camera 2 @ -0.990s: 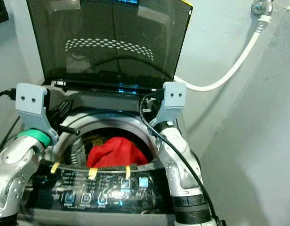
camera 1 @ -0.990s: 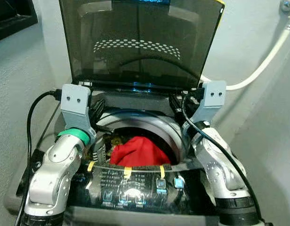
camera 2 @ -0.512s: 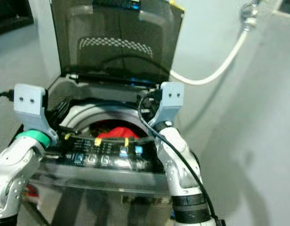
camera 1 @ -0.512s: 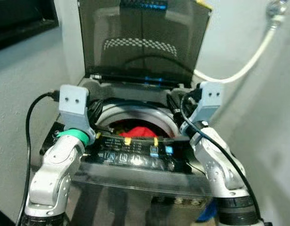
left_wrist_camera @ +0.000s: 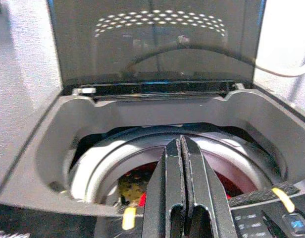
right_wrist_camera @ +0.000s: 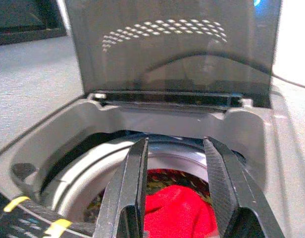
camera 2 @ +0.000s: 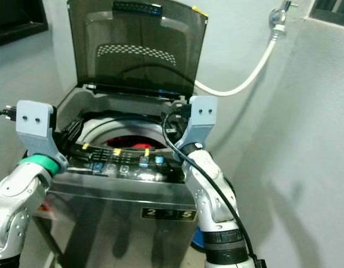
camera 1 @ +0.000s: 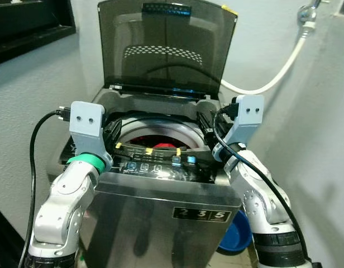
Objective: Clothes washing
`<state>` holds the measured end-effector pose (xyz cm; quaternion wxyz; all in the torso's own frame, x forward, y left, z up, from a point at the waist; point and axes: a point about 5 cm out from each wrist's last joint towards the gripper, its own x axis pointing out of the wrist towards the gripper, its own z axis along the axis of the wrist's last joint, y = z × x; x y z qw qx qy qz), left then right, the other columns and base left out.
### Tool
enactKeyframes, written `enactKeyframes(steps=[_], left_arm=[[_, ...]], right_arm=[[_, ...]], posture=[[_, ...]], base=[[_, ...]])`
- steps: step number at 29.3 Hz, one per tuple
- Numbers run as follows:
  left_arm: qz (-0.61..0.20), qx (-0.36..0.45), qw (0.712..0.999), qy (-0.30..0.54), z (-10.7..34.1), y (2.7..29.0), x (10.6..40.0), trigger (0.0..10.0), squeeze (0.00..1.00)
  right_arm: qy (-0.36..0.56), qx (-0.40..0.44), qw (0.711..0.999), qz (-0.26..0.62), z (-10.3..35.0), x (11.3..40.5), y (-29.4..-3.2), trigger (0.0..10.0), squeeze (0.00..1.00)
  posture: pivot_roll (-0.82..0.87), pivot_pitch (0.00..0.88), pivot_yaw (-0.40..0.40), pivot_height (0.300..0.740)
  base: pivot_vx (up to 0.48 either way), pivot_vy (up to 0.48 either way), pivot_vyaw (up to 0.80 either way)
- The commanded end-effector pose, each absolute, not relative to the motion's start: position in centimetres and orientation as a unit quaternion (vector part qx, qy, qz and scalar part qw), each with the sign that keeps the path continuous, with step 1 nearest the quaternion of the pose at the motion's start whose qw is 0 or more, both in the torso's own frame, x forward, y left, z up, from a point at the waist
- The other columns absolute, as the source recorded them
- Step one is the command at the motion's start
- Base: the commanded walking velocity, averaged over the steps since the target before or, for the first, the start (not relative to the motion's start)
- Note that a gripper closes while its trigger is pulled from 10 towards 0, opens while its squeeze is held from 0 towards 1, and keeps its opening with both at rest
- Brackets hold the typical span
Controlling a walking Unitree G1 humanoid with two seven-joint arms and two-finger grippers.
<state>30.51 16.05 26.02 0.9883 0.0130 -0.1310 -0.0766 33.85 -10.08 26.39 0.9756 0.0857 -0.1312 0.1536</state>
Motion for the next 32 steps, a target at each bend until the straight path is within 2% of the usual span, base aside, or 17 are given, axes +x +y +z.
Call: enactKeyframes(steps=[1,14,21,25,32], left_arm=[[-0.075,0.008,0.990,-0.119,25.4,16.1,30.5,10.0,0.00],[-0.069,0.002,0.991,-0.115,25.0,16.3,30.4,10.0,0.00],[-0.065,0.001,0.991,-0.113,24.8,16.3,30.4,10.0,0.00],[-0.063,0.003,0.991,-0.117,25.0,16.4,30.4,10.0,0.00],[-0.064,0.004,0.991,-0.119,25.1,16.3,30.4,10.0,0.00]], right_arm=[[-0.130,0.083,0.975,0.157,26.7,33.9,-9.8,10.0,0.00],[-0.125,0.078,0.977,0.151,26.6,33.9,-9.8,10.0,0.00],[-0.128,0.084,0.981,0.118,26.6,34.1,-10.9,10.0,0.00],[-0.140,0.057,0.983,0.103,26.9,34.1,-11.2,10.0,0.00],[-0.149,0.031,0.984,0.093,27.1,34.2,-11.4,10.0,0.00]], posture=[[0.02,0.030,-0.021,0.740],[0.01,0.032,-0.027,0.740],[0.01,0.034,-0.024,0.740],[0.01,0.034,-0.024,0.740],[0.01,0.033,-0.021,0.740]], base=[[0.000,0.000,0.00],[0.000,0.000,0.00],[0.000,0.000,0.00],[0.000,0.000,0.00],[0.000,0.000,0.80]])
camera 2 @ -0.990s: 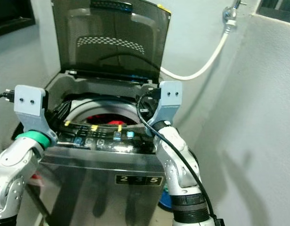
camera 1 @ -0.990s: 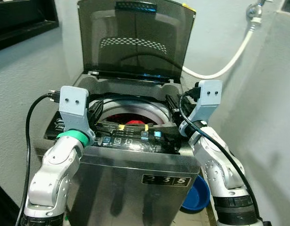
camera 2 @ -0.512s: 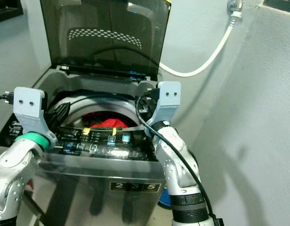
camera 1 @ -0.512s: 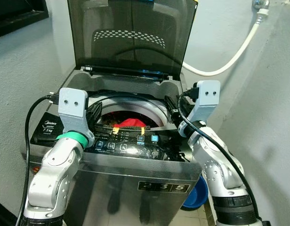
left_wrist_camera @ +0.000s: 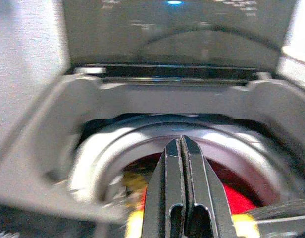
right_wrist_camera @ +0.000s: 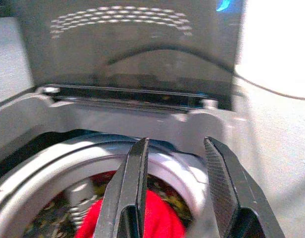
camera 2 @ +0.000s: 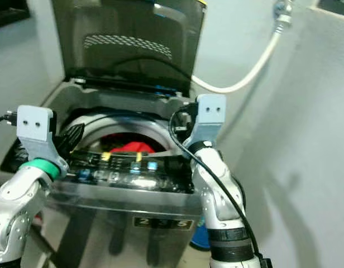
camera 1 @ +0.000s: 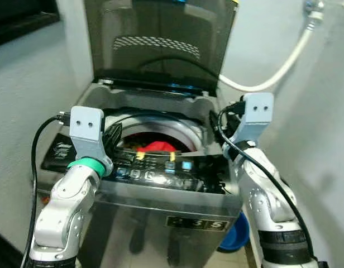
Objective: Clothes washing
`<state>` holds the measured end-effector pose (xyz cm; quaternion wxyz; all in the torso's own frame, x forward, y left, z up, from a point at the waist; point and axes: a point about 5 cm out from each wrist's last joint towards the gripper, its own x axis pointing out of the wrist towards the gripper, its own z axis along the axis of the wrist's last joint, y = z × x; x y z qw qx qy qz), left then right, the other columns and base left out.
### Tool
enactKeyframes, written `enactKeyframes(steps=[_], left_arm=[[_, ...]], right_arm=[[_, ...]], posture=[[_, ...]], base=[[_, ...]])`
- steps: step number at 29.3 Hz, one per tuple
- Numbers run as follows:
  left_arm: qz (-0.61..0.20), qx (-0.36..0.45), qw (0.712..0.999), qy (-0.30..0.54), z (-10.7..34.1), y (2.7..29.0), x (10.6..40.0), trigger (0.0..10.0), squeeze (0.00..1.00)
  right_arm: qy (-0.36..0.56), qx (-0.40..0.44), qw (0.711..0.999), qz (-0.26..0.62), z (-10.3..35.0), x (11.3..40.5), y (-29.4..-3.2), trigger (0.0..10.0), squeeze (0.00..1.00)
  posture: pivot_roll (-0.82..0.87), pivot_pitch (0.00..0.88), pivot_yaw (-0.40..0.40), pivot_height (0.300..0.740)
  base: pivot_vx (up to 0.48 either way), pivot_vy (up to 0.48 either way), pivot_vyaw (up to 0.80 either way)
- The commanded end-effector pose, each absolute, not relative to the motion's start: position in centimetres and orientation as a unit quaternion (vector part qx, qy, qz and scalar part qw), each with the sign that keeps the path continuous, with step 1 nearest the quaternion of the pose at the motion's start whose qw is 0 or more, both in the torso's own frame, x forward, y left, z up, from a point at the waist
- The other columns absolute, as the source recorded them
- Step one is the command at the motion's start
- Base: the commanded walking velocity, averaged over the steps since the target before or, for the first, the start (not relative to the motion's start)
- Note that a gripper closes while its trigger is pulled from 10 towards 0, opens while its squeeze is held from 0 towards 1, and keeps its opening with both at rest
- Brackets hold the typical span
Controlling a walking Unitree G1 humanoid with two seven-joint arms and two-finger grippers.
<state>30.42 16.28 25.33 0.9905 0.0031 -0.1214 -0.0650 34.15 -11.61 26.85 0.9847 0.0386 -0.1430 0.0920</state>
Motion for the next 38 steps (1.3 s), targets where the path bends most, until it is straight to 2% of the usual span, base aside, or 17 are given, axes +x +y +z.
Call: enactKeyframes(steps=[1,16,38], left_arm=[[-0.066,0.008,0.991,-0.119,25.1,16.2,30.4,10.0,0.00],[-0.080,0.010,0.990,-0.118,24.8,15.9,30.2,10.0,0.00],[-0.090,0.014,0.989,-0.118,24.7,15.6,30.3,10.0,0.00]], right_arm=[[-0.153,0.023,0.984,0.092,27.2,34.2,-11.4,10.0,0.00],[-0.165,0.011,0.979,0.121,27.8,34.4,-12.7,10.0,0.00],[-0.164,0.011,0.977,0.133,27.3,34.4,-12.4,10.0,0.00]], posture=[[0.01,0.033,-0.020,0.740],[0.01,0.039,-0.021,0.740],[0.01,0.016,-0.017,0.740]], base=[[0.000,0.000,0.80],[0.000,0.000,0.80],[0.000,0.000,0.80]])
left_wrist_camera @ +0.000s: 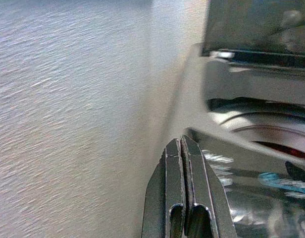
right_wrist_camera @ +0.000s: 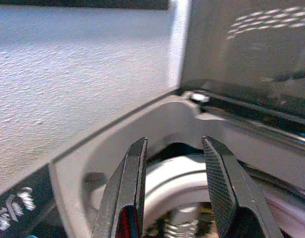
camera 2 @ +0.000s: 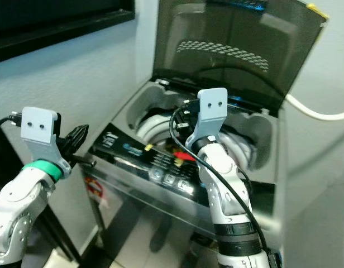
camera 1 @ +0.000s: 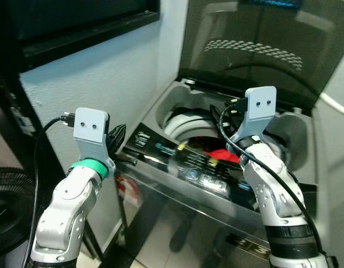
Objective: Clothes washing
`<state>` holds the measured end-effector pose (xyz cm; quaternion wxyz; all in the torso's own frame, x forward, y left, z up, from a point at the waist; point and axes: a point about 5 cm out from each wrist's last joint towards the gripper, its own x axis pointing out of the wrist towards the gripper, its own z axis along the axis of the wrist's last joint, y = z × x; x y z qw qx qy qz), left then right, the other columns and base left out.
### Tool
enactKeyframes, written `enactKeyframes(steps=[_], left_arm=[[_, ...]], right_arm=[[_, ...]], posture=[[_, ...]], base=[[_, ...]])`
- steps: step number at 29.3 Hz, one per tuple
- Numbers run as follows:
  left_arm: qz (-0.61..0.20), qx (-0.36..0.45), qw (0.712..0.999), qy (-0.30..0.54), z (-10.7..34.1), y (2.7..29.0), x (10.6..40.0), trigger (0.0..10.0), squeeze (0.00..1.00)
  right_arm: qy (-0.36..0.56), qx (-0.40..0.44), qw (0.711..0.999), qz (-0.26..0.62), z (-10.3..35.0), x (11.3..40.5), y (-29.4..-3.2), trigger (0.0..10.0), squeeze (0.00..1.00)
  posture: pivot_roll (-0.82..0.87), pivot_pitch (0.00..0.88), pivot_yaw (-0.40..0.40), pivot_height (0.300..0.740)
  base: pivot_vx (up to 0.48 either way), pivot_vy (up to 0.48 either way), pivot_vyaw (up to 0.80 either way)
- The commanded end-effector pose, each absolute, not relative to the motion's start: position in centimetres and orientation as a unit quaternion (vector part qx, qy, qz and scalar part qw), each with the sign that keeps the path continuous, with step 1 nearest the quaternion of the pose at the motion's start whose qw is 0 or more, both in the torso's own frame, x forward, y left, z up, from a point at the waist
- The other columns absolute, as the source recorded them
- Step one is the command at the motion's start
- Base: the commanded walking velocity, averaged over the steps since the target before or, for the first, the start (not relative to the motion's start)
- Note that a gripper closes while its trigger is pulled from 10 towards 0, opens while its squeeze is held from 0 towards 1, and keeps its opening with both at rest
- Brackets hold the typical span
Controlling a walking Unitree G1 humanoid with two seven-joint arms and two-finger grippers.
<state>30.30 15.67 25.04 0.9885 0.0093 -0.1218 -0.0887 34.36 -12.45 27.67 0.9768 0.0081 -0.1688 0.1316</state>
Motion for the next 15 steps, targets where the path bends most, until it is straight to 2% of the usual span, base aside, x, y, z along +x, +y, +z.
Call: enactKeyframes(steps=[1,15], left_arm=[[-0.091,0.015,0.989,-0.117,24.59,15.54,30.25,10.0,0.00],[-0.097,0.020,0.988,-0.115,24.45,15.28,30.30,10.0,0.00]], right_arm=[[-0.164,0.011,0.977,0.133,27.18,34.42,-12.38,10.0,0.00],[-0.159,0.008,0.980,0.119,26.76,34.70,-13.06,10.0,0.00]], posture=[[0.01,0.013,-0.016,0.740],[0.01,0.007,-0.014,0.740]], base=[[0.000,0.000,0.80],[0.000,0.000,0.80]])
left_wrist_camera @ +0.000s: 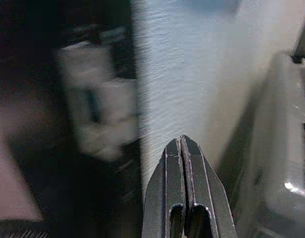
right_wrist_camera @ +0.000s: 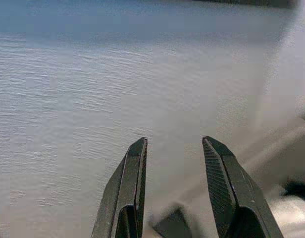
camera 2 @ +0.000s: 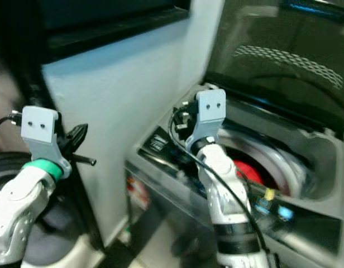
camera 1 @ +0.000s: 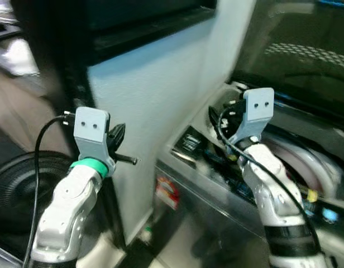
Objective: Clothes washing
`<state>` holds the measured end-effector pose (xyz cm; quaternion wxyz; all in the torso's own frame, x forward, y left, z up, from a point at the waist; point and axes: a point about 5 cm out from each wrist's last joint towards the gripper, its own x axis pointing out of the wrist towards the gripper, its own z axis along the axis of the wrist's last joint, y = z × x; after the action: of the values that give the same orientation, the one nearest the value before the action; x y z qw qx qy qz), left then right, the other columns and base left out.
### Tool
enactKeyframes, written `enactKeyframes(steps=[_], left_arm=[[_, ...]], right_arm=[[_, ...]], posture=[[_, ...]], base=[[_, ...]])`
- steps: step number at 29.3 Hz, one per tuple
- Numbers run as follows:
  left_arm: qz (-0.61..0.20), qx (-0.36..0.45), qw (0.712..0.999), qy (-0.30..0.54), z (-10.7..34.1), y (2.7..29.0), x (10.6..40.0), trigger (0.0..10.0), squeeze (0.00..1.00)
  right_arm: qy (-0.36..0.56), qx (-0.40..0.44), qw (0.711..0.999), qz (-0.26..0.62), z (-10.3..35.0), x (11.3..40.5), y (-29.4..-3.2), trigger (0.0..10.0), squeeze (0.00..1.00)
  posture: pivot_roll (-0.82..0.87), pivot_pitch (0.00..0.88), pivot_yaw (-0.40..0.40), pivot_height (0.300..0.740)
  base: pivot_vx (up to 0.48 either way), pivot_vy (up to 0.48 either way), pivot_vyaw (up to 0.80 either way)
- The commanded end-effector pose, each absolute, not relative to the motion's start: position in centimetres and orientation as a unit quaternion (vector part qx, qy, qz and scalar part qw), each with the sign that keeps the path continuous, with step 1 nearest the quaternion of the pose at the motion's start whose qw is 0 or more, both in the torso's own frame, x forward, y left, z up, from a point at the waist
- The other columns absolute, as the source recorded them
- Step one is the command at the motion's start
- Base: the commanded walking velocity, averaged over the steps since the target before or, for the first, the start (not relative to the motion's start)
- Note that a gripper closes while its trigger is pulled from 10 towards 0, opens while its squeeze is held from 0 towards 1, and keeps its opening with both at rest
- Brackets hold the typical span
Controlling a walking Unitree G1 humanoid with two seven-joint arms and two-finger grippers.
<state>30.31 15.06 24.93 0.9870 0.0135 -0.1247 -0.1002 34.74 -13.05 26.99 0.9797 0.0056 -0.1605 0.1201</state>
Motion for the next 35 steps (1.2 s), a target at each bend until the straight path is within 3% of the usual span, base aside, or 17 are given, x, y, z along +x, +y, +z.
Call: enactKeyframes(steps=[1,26,34,35], left_arm=[[-0.097,0.020,0.988,-0.114,24.4,15.3,30.3,10.0,0.00],[-0.090,0.015,0.990,-0.103,23.8,15.4,30.2,10.0,0.00],[-0.060,0.051,0.996,-0.042,19.8,16.5,30.3,10.0,0.00],[-0.028,0.042,0.999,-0.004,17.4,17.3,30.0,10.0,0.00]], right_arm=[[-0.158,0.008,0.980,0.118,26.7,34.7,-13.1,10.0,0.00],[-0.155,0.004,0.981,0.115,26.7,35.0,-13.3,10.0,0.00],[-0.109,-0.002,0.984,0.138,24.5,35.1,-12.5,10.0,0.00],[-0.080,0.003,0.987,0.136,22.2,34.9,-12.4,10.0,0.00]], posture=[[0.01,0.008,-0.014,0.740],[0.00,0.020,-0.024,0.740],[0.01,0.017,-0.018,0.740],[0.02,0.011,0.017,0.740]], base=[[0.000,0.000,0.80],[0.000,0.000,0.80],[0.000,0.000,0.80],[0.000,0.000,0.80]])
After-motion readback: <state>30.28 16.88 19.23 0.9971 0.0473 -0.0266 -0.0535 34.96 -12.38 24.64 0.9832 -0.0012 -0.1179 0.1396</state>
